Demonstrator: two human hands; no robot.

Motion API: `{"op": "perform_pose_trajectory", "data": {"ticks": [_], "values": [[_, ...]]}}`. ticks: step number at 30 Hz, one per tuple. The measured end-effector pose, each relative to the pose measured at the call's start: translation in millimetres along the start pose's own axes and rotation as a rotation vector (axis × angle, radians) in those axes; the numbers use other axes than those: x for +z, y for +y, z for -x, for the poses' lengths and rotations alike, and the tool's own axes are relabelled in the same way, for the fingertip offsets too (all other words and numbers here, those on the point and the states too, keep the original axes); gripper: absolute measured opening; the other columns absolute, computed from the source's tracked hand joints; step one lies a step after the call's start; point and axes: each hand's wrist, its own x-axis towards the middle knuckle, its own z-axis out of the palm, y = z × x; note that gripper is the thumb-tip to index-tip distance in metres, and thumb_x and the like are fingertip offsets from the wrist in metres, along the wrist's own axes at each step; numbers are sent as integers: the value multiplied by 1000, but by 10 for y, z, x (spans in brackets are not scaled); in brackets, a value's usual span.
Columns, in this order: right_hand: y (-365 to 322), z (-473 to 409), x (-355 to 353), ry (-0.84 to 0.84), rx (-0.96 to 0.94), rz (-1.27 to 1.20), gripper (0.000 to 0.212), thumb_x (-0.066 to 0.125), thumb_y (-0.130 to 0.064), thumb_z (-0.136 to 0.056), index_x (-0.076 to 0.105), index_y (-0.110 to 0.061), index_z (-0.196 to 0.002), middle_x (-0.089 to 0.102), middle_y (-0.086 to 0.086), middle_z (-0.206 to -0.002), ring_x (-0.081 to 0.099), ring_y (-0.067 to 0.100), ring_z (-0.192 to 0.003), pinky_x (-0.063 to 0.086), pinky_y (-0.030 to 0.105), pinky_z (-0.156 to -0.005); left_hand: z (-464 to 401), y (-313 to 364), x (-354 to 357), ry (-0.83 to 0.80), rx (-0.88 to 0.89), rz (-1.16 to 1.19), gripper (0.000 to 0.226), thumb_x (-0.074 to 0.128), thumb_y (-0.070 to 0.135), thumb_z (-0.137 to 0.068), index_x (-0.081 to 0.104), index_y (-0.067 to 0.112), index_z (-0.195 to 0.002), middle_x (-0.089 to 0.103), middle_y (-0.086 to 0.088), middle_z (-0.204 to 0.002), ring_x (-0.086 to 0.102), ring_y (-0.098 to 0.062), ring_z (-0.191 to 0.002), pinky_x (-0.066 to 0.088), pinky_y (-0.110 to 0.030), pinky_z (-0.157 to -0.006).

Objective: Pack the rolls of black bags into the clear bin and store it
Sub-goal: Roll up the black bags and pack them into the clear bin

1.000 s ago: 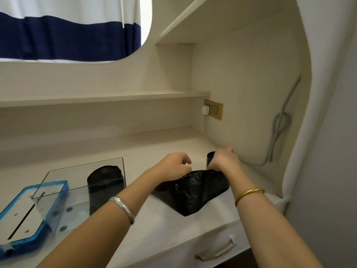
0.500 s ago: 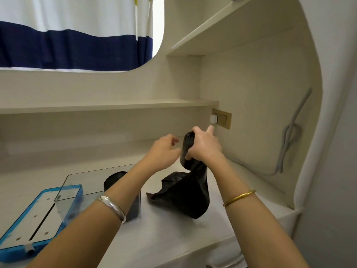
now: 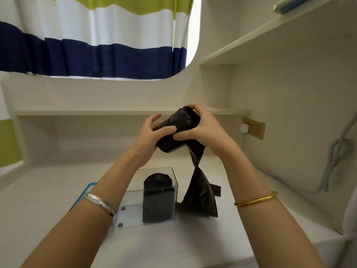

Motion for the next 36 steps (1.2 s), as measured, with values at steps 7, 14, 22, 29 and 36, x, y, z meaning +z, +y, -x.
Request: {"op": "perform_pose_trajectory", "data": {"ticks": [7, 14, 22, 29, 36], "values": [[-93, 2, 82, -65, -80, -236, 64, 80, -9, -69, 45, -29, -119, 50, -13, -104, 57, 16, -101, 57, 29, -80, 115, -49, -217, -203, -52, 277, 68, 85, 29, -46, 61, 19, -109, 70, -8, -102, 65, -27, -101, 51, -48, -90], [27, -26, 111, -87, -47, -410, 58, 78, -6, -72, 46, -32, -113, 56, -8, -98, 61, 11, -88, 55, 15, -64, 114, -90, -192, -51, 1, 93, 75, 77, 67, -38, 59, 30, -101, 73, 9, -92, 59, -13, -101, 44, -33, -90], [229, -89, 203, -108, 64, -473, 80, 80, -12, -68, 37, -29, -132, 58, 6, -121, 61, 23, -107, 54, 35, -89, 65, 1, -78, 80, 140, 127, 69, 62, 47, -61, 54, 12, -120, 65, -6, -103, 64, -17, -95, 55, -26, -70], [570, -35, 348, -536, 368, 131, 31, 63, 8, -75, 58, -9, -101, 64, 9, -98, 62, 28, -94, 55, 38, -83, 28, 99, -118, 260, 218, 234, 90, 63, 51, -57, 44, 7, -133, 56, -10, -115, 57, -22, -105, 51, -32, -78], [560, 18, 259, -1071, 362, 207, 32, 63, 4, -72, 60, -8, -101, 63, 10, -99, 62, 34, -100, 55, 43, -79, -26, 101, -240, 384, 244, 301, 81, 62, 46, -65, 41, 9, -134, 54, -9, -116, 54, -24, -111, 51, -34, -86]]}}
